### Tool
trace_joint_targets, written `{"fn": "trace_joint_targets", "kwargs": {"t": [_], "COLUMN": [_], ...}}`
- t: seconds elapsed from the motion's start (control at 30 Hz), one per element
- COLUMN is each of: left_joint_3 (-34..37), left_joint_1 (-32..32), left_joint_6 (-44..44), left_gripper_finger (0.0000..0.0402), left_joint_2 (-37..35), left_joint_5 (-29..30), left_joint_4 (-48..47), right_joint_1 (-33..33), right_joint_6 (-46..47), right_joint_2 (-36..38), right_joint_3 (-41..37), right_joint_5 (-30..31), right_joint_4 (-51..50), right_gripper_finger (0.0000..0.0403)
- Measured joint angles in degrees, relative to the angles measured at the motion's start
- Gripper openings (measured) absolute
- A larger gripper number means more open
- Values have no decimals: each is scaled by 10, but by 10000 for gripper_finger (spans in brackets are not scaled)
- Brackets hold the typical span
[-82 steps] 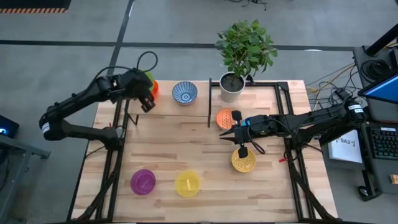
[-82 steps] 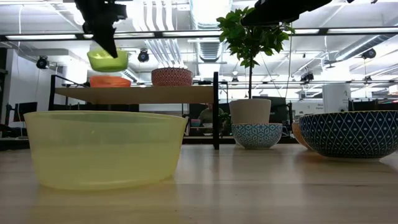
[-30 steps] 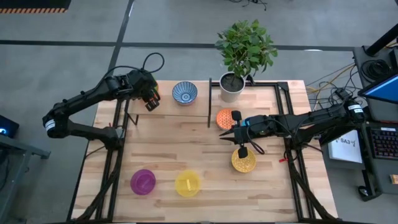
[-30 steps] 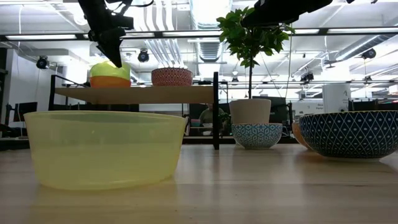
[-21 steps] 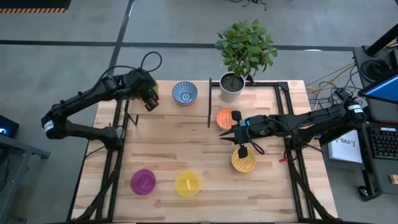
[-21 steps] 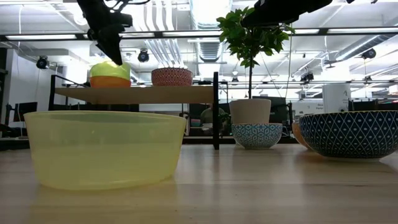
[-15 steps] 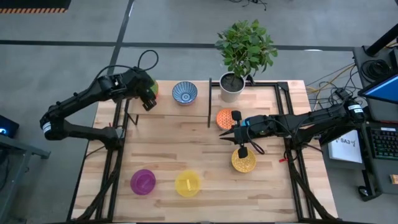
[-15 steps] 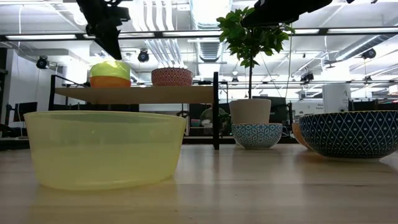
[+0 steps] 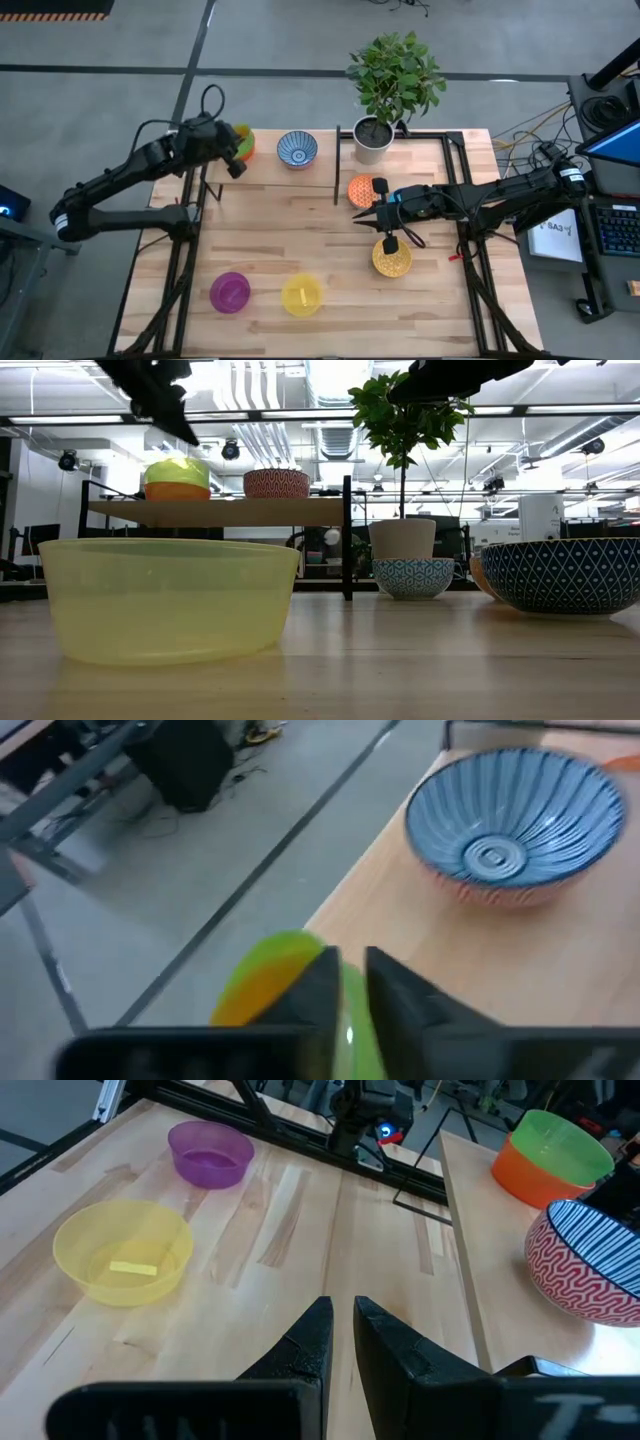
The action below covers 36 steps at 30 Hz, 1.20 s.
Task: Place and stack bowls onto a shelf
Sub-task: Stack the green bowl on the orange bowl on the shelf, then stack the yellow bowl on the red bowl on the shelf
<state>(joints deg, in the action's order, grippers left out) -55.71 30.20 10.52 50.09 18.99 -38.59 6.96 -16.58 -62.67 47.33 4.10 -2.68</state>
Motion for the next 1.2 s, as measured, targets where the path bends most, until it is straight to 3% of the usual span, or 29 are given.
{"fn": "trace_joint_targets", "kwargs": {"t": [0.27, 0.57, 0.63, 0.8, 0.97, 1.1, 1.2], "left_joint_3": [101, 110, 102, 105, 148, 206, 245], "left_joint_1": [6, 6, 6, -5, -66, -142, -206], "left_joint_6": [-27, -72, -86, -147, -191, -204, -204], "left_gripper_finger": [11, 1, 1, 0, 0, 0, 0], "left_joint_2": [-57, -60, -63, -79, -102, -123, -132], "left_joint_5": [10, 9, -13, -136, -170, -170, -170], "left_joint_4": [76, 82, 85, 101, 134, 236, 326], "right_joint_1": [0, 0, 0, -2, -4, -4, -4], "right_joint_6": [0, 5, 5, 18, 64, 127, 160], "right_joint_2": [0, 0, 0, 0, 0, -9, -22], "right_joint_3": [0, 0, 0, 0, 0, 0, 0], "right_joint_5": [0, 0, 0, 4, 12, 65, 66], "right_joint_4": [3, 4, 4, 5, 10, 11, 11], "right_gripper_finger": [34, 34, 34, 34, 34, 34, 34]}}
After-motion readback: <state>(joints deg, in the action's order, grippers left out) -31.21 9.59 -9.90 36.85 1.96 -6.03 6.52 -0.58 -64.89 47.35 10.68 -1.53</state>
